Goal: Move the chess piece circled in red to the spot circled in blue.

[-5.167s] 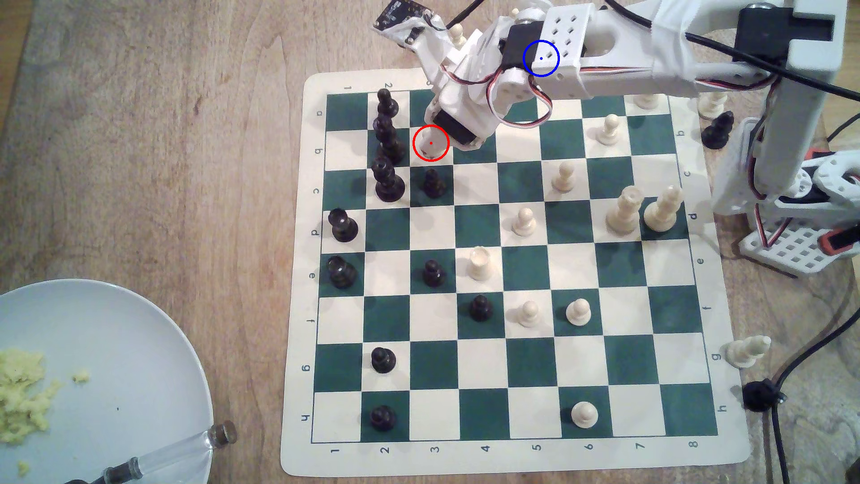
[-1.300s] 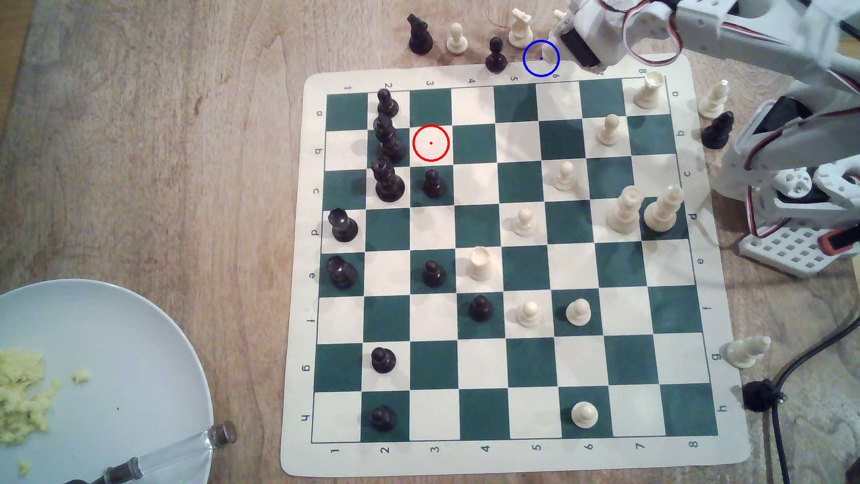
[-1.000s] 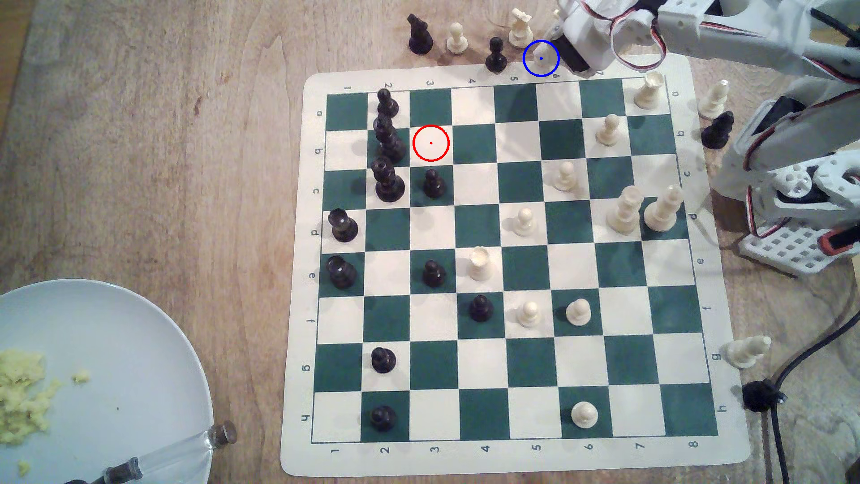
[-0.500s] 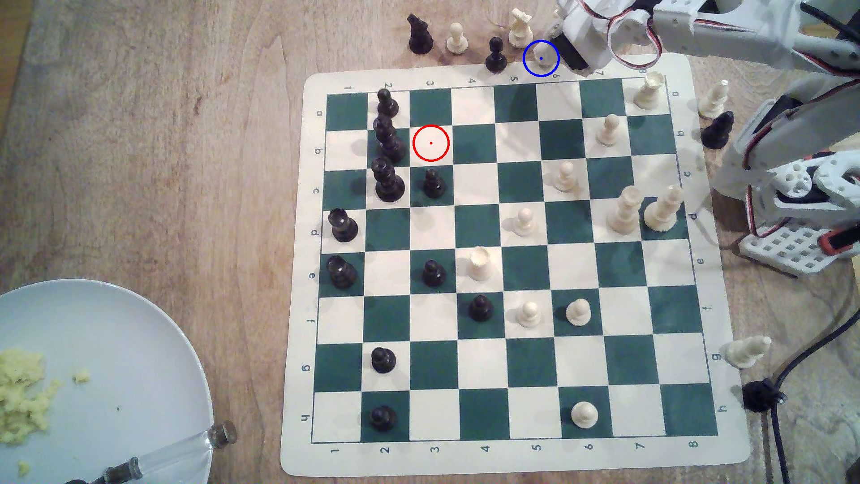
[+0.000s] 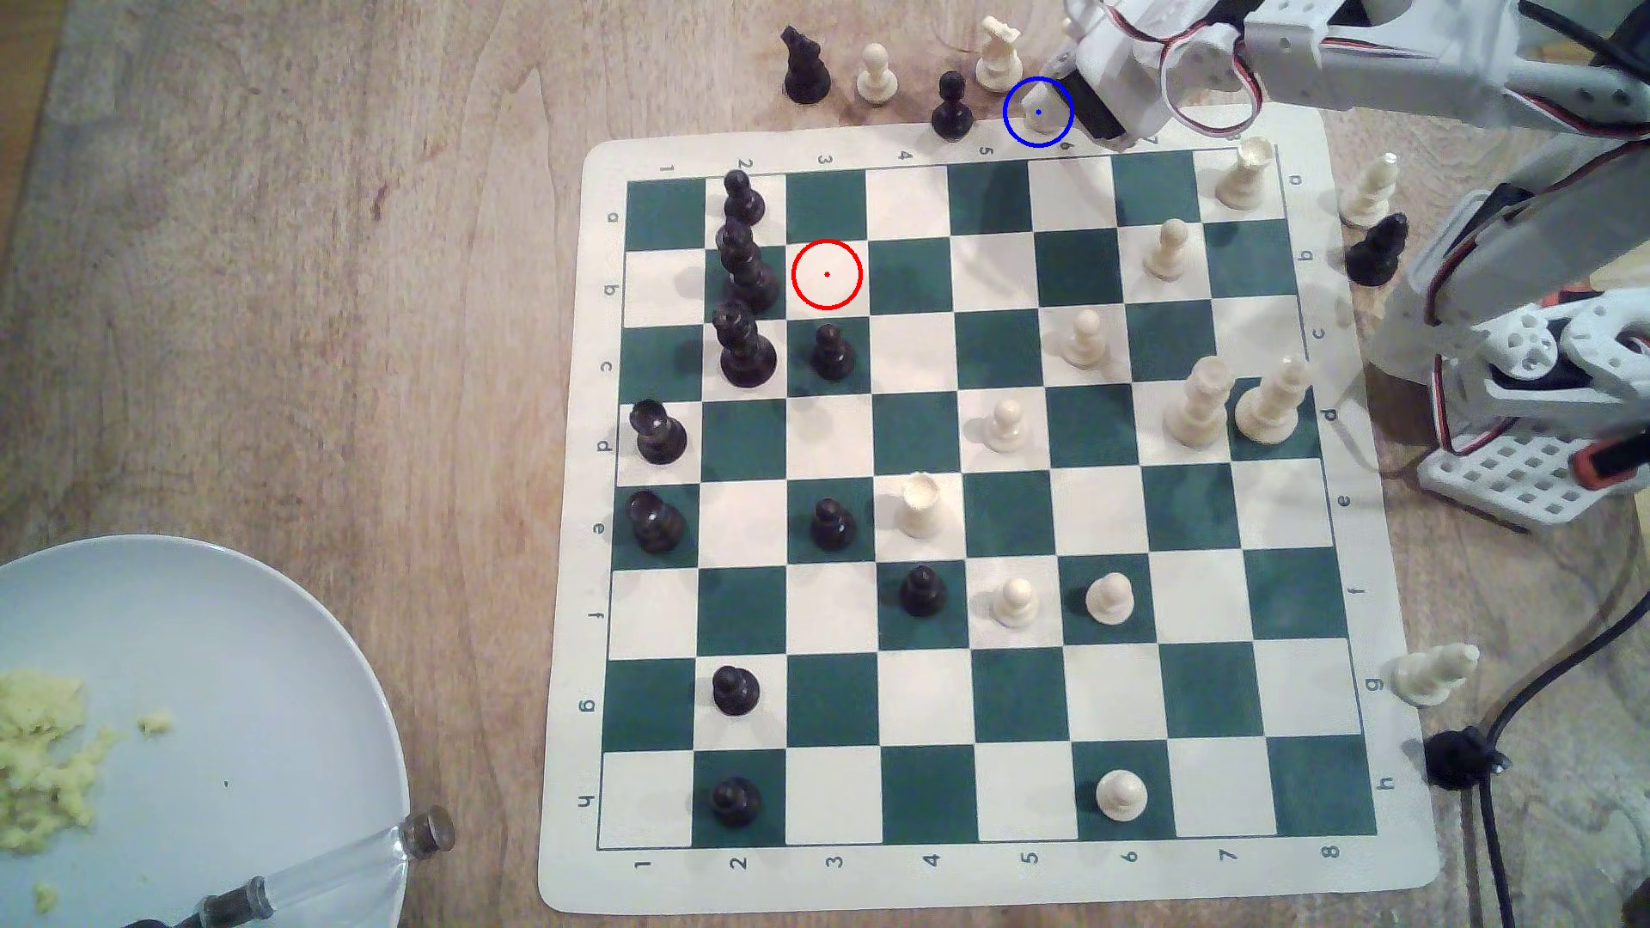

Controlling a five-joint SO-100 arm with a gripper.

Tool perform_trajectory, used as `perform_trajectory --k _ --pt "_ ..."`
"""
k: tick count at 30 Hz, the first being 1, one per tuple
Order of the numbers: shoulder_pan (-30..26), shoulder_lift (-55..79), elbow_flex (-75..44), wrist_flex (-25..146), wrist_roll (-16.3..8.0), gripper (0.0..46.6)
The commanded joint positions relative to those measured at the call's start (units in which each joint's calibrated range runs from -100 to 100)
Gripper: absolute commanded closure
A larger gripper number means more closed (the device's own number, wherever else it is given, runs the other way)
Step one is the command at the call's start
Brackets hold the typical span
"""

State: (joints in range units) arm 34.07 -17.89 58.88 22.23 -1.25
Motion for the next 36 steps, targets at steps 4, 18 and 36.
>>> perform_trajectory --k 4,18,36 --pt "0.31 -1.72 -3.58 -0.77 -0.05 34.2" --pt "0.31 -5.12 -7.84 5.53 -0.20 32.1" --pt "-0.16 -14.79 -8.65 18.15 0.20 30.6"
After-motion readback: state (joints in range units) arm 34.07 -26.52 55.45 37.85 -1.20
